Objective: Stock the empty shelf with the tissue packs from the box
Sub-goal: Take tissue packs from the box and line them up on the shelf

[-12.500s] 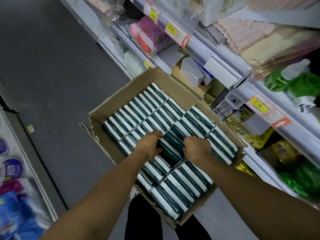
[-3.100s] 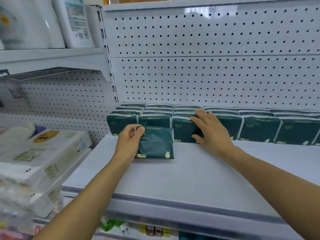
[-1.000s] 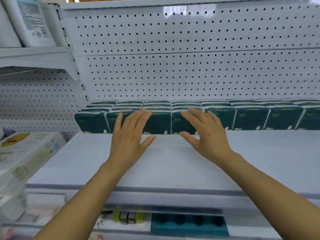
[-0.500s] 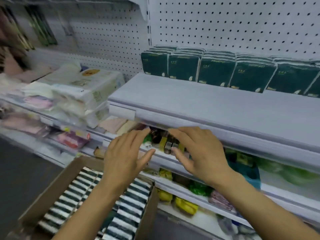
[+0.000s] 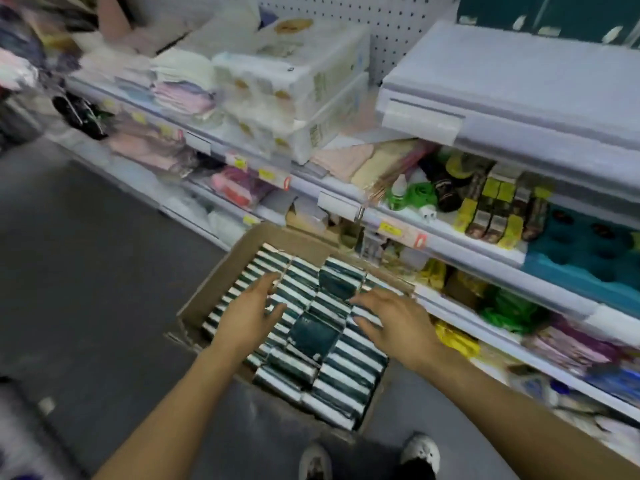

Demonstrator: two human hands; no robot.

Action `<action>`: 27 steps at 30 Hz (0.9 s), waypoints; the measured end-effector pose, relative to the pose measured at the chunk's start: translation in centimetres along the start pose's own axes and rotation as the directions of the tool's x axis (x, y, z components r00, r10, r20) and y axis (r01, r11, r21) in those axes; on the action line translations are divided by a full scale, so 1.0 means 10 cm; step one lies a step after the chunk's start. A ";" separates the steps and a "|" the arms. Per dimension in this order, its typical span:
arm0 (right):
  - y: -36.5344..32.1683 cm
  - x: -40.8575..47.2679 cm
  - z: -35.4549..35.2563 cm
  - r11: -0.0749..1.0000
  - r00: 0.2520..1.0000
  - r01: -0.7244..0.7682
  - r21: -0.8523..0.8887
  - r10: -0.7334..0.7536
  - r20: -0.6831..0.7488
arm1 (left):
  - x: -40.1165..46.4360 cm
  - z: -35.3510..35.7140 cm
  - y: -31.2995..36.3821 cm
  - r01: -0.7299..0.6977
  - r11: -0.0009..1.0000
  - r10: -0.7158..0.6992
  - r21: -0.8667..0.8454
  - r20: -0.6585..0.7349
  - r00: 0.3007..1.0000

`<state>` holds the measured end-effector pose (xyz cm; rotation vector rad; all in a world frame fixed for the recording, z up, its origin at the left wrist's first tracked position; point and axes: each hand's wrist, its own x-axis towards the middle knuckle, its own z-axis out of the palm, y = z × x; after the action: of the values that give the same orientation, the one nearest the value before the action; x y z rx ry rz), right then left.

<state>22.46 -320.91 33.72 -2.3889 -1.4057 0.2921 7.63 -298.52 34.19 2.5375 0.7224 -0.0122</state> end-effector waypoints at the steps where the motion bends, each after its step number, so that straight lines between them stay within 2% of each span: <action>1: -0.03 0.04 0.15 1.000 0.998 -0.027 0.010 0.026 0.058 | 0.02 0.07 -0.15 0.020 1.000 -0.019 -0.013 0.038 0.999; 4: -0.09 0.17 0.57 0.997 0.979 -0.081 -0.004 0.080 0.186 | 0.10 0.33 -0.56 0.068 0.997 -0.062 -0.026 0.168 0.984; 8: -0.04 0.36 1.01 0.993 0.946 -0.108 -0.045 0.116 0.301 | 0.19 0.67 -0.94 0.120 0.990 -0.083 -0.075 0.386 0.919; 11: 0.04 0.52 1.26 0.993 0.935 -0.094 -0.076 0.114 0.336 | 0.22 0.91 -1.20 0.231 0.954 -0.116 -0.191 0.475 0.872; 14: 0.09 0.68 1.47 0.985 0.901 -0.078 -0.151 0.134 0.413 | 0.26 1.09 -1.40 0.364 0.886 -0.136 -0.287 0.590 0.796; 19: 0.09 0.91 1.77 0.950 0.831 -0.046 -0.308 0.207 0.515 | 0.35 1.30 -1.51 0.264 0.942 -0.026 -0.208 0.737 0.675; 27: 0.03 1.08 2.14 0.893 0.781 -0.113 -0.436 0.351 0.517 | 0.40 1.59 -1.59 0.241 0.958 -0.073 -0.155 0.681 0.728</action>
<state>20.44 -307.44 14.03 -2.9749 -1.5023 0.9848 5.14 -292.23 12.38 2.0071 0.5861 -0.8176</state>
